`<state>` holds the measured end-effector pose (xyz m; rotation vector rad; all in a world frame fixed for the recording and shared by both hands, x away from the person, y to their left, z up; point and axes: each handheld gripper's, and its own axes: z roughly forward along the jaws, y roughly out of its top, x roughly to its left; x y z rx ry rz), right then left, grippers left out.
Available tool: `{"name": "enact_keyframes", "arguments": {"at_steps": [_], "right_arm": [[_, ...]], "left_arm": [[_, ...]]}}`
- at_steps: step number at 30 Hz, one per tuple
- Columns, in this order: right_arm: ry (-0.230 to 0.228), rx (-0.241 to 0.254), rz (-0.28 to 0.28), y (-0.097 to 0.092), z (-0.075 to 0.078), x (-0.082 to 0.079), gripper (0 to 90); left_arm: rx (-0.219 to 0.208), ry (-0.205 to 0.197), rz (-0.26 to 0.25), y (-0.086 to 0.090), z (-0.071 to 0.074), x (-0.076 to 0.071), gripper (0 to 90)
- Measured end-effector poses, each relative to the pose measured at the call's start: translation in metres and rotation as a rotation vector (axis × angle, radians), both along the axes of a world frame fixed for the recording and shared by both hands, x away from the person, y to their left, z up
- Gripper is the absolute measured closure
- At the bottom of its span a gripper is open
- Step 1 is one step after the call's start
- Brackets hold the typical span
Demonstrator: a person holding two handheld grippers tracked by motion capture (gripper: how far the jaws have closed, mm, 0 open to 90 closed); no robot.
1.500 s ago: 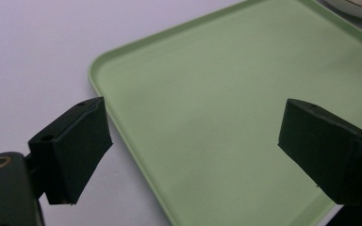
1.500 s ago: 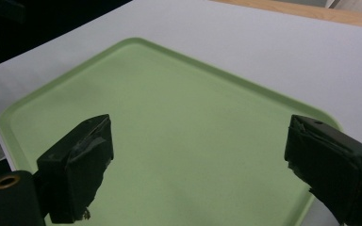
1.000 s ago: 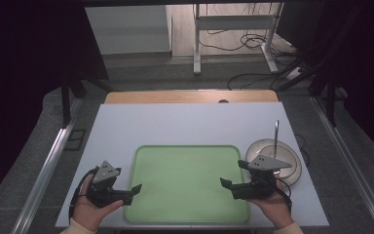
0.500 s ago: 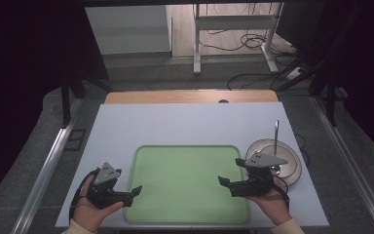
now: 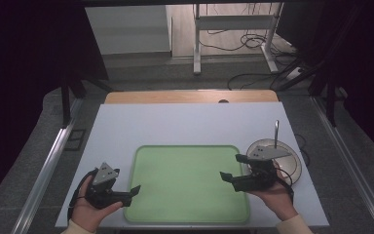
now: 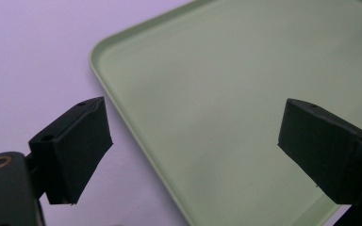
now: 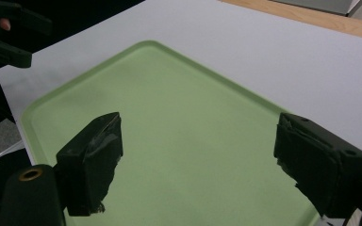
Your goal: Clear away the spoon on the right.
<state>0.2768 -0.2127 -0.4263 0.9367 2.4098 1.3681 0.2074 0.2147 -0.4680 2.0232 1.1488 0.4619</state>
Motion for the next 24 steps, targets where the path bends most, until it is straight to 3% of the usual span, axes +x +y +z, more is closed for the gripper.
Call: {"name": "enact_keyframes", "arguments": {"at_steps": [6,10,14,19,22,24], "right_arm": [[0.025,0.015,-0.015,-0.003,0.011,0.012,15.7],[0.056,0.056,-0.043,-0.010,0.032,0.027,17.4],[0.036,0.082,-0.053,-0.016,0.044,0.037,19.0],[0.023,0.075,-0.064,-0.024,0.050,0.047,19.0],[0.024,0.096,-0.067,-0.033,0.052,0.051,18.9],[0.038,0.077,-0.057,-0.037,0.052,0.053,18.8]], "left_arm": [[0.001,-0.001,-0.007,-0.001,0.000,0.004,9.8],[0.001,-0.003,-0.023,-0.002,0.000,0.006,9.8],[0.003,-0.002,-0.023,-0.002,-0.001,0.007,9.8],[0.006,0.003,-0.016,-0.002,-0.002,0.008,9.8],[0.012,0.006,-0.019,-0.003,-0.004,0.008,9.8],[0.015,0.003,-0.026,-0.003,-0.004,0.007,9.8]]}}
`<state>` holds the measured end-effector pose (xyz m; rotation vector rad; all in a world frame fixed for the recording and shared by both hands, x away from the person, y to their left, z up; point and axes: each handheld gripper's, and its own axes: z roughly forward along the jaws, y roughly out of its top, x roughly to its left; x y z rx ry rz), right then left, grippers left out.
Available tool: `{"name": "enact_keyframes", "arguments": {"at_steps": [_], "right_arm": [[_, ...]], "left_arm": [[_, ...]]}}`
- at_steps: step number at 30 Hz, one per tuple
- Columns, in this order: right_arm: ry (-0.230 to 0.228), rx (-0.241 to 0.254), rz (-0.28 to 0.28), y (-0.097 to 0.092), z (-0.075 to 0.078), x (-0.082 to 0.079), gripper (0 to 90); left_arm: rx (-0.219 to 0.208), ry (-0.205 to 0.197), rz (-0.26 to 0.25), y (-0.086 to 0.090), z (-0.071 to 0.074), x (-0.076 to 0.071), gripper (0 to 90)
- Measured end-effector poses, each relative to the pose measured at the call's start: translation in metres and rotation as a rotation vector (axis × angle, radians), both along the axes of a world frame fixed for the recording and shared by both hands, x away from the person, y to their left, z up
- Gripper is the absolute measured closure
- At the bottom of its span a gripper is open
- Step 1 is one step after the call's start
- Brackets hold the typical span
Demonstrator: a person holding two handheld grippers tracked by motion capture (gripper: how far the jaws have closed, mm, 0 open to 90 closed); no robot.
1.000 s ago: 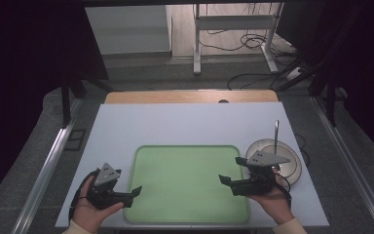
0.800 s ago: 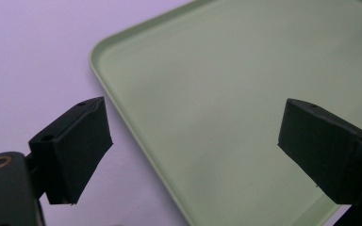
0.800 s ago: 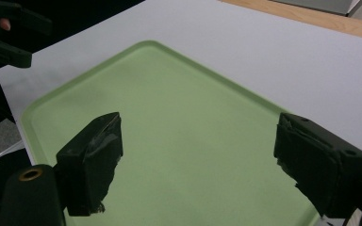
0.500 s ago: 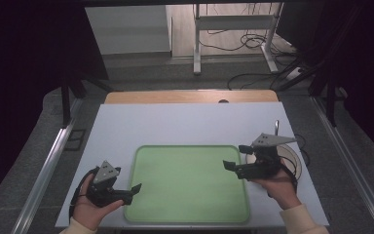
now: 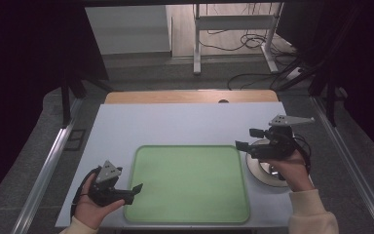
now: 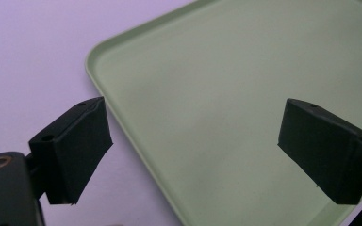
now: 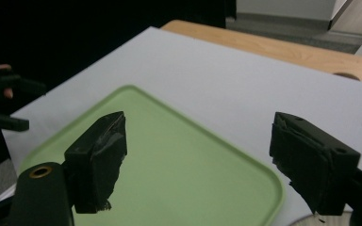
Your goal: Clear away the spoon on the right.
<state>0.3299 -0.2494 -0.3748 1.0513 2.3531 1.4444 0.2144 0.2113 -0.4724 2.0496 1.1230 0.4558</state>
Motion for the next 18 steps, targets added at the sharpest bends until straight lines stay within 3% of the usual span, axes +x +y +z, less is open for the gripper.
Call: {"name": "enact_keyframes", "arguments": {"at_steps": [8,10,18], "right_arm": [[-0.021,0.005,-0.040,-0.023,0.004,0.001,18.8],[-0.040,0.010,-0.078,-0.034,0.005,0.002,18.8],[-0.035,0.010,-0.138,-0.055,0.000,0.008,19.0]], "left_arm": [[0.003,-0.004,0.008,0.000,0.000,-0.002,9.8],[0.002,-0.007,0.009,0.001,0.001,-0.002,9.8],[-0.003,-0.001,0.009,0.003,-0.001,0.000,9.8]]}}
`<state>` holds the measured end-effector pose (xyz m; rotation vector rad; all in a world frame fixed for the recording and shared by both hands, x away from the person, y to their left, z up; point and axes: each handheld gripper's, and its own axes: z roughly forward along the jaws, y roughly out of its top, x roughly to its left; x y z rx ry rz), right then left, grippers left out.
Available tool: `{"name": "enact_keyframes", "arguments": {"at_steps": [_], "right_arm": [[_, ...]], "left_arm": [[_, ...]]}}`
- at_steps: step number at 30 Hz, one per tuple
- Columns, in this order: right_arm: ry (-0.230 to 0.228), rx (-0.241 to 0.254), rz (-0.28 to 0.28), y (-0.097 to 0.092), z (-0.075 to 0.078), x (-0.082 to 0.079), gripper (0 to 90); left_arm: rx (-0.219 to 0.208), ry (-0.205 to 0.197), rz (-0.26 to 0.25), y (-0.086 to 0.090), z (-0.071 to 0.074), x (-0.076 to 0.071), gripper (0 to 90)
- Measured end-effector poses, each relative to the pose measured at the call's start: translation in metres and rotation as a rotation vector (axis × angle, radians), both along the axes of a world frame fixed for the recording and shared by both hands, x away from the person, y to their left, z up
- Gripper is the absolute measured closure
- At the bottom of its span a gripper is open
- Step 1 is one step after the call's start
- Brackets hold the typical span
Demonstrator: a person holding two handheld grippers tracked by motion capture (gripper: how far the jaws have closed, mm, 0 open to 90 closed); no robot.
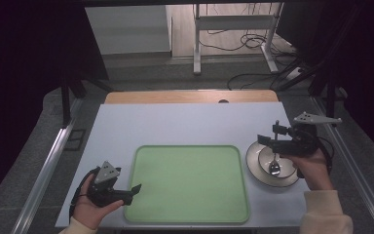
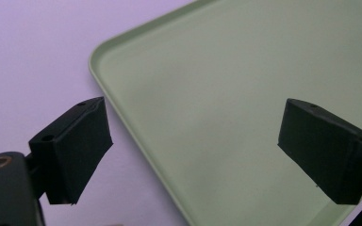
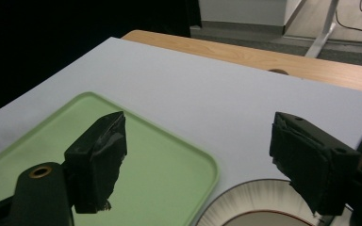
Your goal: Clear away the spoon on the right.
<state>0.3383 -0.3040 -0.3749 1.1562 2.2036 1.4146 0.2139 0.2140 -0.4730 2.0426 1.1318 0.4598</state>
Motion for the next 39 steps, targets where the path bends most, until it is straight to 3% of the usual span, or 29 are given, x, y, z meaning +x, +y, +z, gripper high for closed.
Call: {"name": "enact_keyframes", "arguments": {"at_steps": [19,25,30,39], "right_arm": [[0.037,0.039,-0.096,-0.044,-0.014,0.020,19.2],[0.054,0.043,-0.120,-0.045,-0.021,0.035,19.6],[0.092,0.028,-0.144,-0.044,-0.038,0.052,20.8],[0.119,0.034,-0.216,-0.052,-0.051,0.064,27.9]], "left_arm": [[0.006,0.000,-0.004,-0.001,-0.001,0.000,9.8],[0.005,-0.001,0.001,-0.001,-0.001,-0.001,9.8],[0.010,0.000,-0.005,-0.002,-0.001,-0.002,9.8],[0.009,0.001,0.001,-0.001,-0.001,-0.003,9.8]]}}
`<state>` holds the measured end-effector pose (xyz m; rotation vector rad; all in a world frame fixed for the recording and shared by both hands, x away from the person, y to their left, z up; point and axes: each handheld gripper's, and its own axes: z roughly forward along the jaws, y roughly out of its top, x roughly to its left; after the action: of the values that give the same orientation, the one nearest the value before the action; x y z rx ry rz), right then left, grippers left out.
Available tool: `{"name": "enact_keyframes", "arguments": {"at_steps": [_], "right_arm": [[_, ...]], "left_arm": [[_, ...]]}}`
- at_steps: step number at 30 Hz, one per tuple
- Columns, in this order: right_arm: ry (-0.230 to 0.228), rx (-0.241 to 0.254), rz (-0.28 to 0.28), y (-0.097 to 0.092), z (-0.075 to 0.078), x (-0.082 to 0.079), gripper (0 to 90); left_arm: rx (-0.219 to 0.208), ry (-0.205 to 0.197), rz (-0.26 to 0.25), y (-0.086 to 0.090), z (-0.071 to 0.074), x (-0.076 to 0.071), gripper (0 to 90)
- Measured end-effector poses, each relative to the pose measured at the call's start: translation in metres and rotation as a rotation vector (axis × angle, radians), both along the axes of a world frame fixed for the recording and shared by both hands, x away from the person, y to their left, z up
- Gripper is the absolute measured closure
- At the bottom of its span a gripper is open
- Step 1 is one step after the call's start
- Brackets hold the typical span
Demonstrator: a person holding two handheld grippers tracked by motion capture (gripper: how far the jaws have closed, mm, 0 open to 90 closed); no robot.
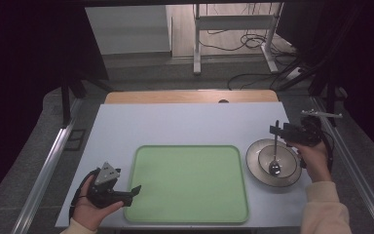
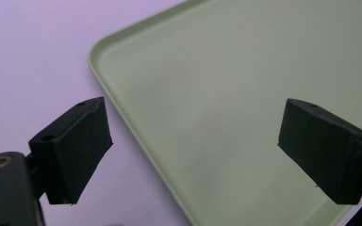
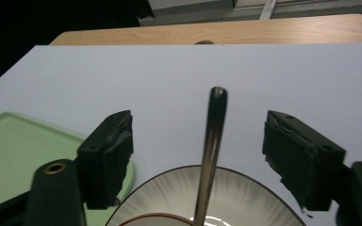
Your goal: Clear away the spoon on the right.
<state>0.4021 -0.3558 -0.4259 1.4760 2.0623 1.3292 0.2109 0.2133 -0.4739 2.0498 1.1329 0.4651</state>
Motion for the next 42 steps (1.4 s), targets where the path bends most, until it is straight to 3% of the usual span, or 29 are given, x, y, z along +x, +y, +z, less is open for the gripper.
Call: {"name": "enact_keyframes", "arguments": {"at_steps": [6,9,11,12,21,28,34,42], "right_arm": [[0.033,0.031,0.022,-0.005,-0.007,0.006,39.6],[0.056,0.040,0.046,-0.005,-0.010,0.008,53.2],[0.061,0.040,0.049,-0.005,-0.011,0.009,55.8],[0.089,0.053,0.052,-0.006,-0.013,0.010,63.8],[0.140,0.076,0.068,-0.011,-0.024,0.013,86.2],[0.113,0.079,0.074,-0.013,-0.020,0.010,87.8],[0.086,0.079,0.113,-0.011,-0.011,0.006,88.0],[0.014,0.126,0.115,-0.014,0.009,-0.004,88.2]], "left_arm": [[0.007,-0.001,-0.006,-0.001,0.000,0.000,9.8],[0.003,-0.002,-0.002,-0.001,0.000,-0.001,9.8],[0.002,-0.001,-0.002,0.000,0.000,-0.001,9.8],[0.004,-0.002,-0.003,0.000,0.000,-0.001,9.8],[0.004,-0.003,-0.003,0.000,0.001,-0.002,9.8],[0.005,-0.002,-0.004,0.000,0.000,-0.002,9.8],[0.002,-0.009,0.003,0.001,0.001,-0.002,9.9],[0.002,-0.009,0.004,0.001,0.001,-0.002,9.9]]}}
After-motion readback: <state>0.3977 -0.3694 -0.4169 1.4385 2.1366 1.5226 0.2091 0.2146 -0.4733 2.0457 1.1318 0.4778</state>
